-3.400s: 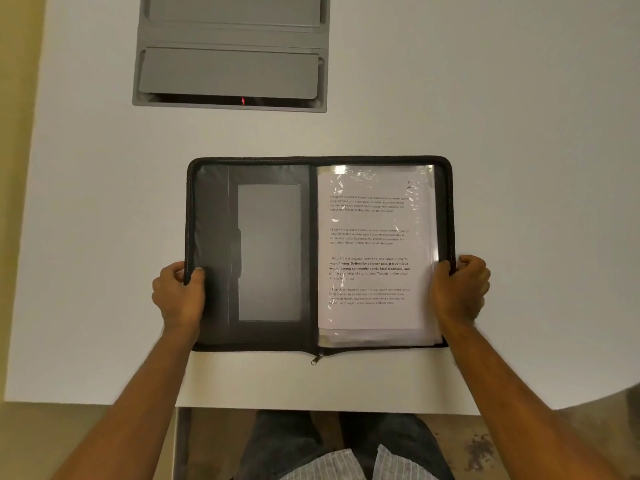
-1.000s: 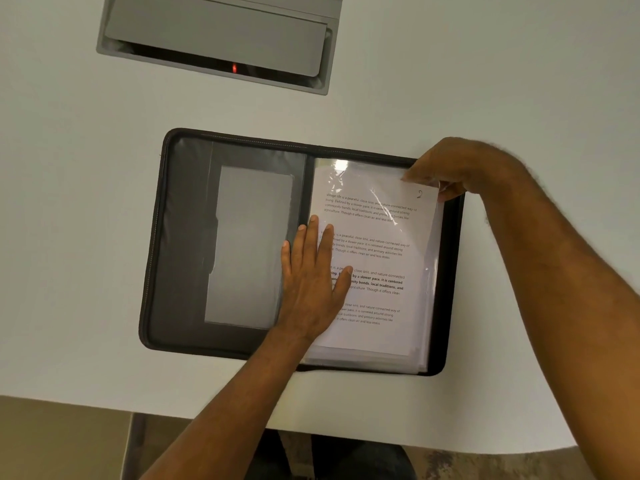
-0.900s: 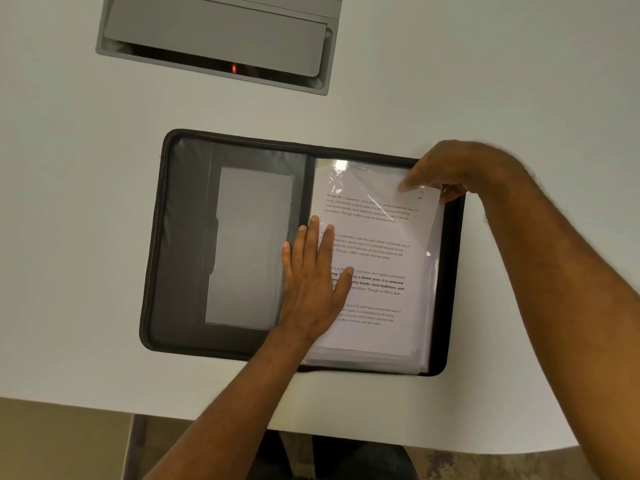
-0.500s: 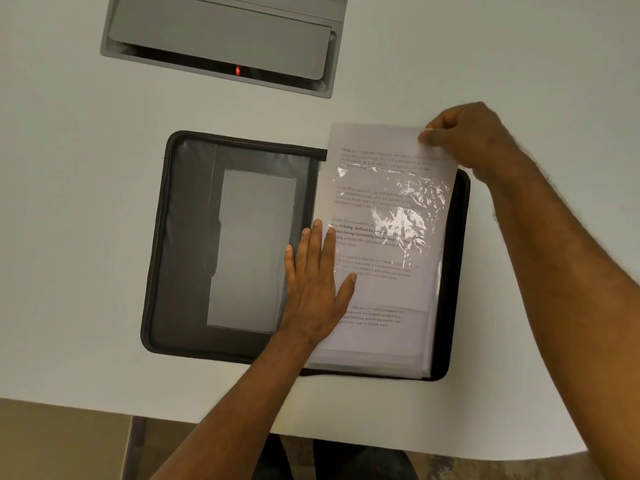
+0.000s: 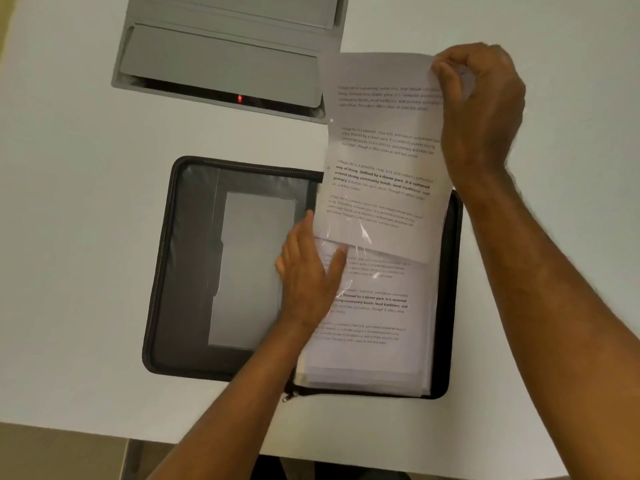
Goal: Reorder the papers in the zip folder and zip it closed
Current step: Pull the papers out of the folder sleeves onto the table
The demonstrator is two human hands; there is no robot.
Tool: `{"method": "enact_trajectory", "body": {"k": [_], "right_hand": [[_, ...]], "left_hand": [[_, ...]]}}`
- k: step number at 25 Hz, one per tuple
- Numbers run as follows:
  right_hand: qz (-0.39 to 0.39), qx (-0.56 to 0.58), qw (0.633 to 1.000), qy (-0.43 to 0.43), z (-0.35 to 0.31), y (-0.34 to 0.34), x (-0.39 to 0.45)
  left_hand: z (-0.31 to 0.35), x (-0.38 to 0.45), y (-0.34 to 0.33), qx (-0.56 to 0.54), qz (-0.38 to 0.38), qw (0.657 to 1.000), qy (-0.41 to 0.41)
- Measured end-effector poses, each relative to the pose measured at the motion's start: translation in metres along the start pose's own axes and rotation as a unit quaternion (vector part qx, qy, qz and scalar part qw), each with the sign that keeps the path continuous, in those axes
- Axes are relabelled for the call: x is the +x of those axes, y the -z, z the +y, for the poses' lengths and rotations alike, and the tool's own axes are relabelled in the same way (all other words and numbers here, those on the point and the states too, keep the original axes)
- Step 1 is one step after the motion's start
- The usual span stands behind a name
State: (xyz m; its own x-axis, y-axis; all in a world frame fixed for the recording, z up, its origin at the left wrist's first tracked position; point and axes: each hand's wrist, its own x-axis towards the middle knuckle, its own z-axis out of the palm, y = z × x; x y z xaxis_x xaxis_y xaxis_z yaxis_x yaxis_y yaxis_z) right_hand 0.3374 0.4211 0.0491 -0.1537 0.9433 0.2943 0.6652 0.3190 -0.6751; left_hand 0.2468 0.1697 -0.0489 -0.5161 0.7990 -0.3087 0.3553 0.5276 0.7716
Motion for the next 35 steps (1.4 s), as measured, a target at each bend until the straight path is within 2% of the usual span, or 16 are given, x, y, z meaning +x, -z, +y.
{"method": "enact_trajectory", "body": {"k": [3, 6, 9, 12, 16, 18, 19, 21, 23, 25, 28, 30, 35], "right_hand": [[0.009, 0.012, 1.0, 0.013, -0.006, -0.002, 0.011], [-0.002, 0.021, 1.0, -0.005, -0.006, -0.006, 0.025], [-0.012, 0.031, 0.999, -0.018, -0.001, -0.01, 0.038], [-0.018, 0.056, 0.998, -0.035, 0.007, -0.011, 0.05], [-0.011, 0.128, 0.989, -0.077, 0.022, -0.006, 0.056], [-0.009, 0.197, 0.968, -0.155, 0.043, -0.004, 0.053], [-0.03, 0.229, 0.949, -0.215, 0.055, -0.004, 0.049], [-0.124, 0.244, 0.914, -0.3, 0.077, -0.006, 0.034], [-0.211, 0.222, 0.897, -0.32, 0.092, -0.014, 0.015], [-0.193, 0.233, 0.903, -0.305, 0.098, -0.021, 0.002], [-0.088, 0.262, 0.928, -0.25, 0.087, -0.026, 0.007], [-0.049, 0.273, 0.937, -0.211, 0.069, -0.024, 0.017], [-0.033, 0.262, 0.956, -0.128, 0.017, -0.021, 0.023]], "left_hand": [[0.035, 0.069, 0.024, -0.148, -0.006, 0.985, 0.084], [0.057, 0.121, 0.036, -0.181, -0.007, 0.979, 0.094], [0.071, 0.147, 0.037, -0.23, -0.06, 0.962, 0.133], [0.077, 0.166, 0.034, -0.232, -0.099, 0.956, 0.147], [0.08, 0.184, 0.025, -0.26, -0.068, 0.95, 0.159], [0.083, 0.185, 0.022, -0.284, -0.04, 0.945, 0.157], [0.084, 0.186, 0.02, -0.295, -0.026, 0.943, 0.154], [0.086, 0.184, 0.018, -0.334, -0.003, 0.93, 0.156], [0.087, 0.183, 0.018, -0.386, 0.005, 0.907, 0.166], [0.085, 0.181, 0.019, -0.398, 0.006, 0.903, 0.159], [0.076, 0.178, 0.016, -0.351, -0.008, 0.927, 0.133], [0.071, 0.178, 0.015, -0.343, -0.013, 0.931, 0.127], [0.074, 0.175, 0.03, -0.346, -0.005, 0.931, 0.115]]}}
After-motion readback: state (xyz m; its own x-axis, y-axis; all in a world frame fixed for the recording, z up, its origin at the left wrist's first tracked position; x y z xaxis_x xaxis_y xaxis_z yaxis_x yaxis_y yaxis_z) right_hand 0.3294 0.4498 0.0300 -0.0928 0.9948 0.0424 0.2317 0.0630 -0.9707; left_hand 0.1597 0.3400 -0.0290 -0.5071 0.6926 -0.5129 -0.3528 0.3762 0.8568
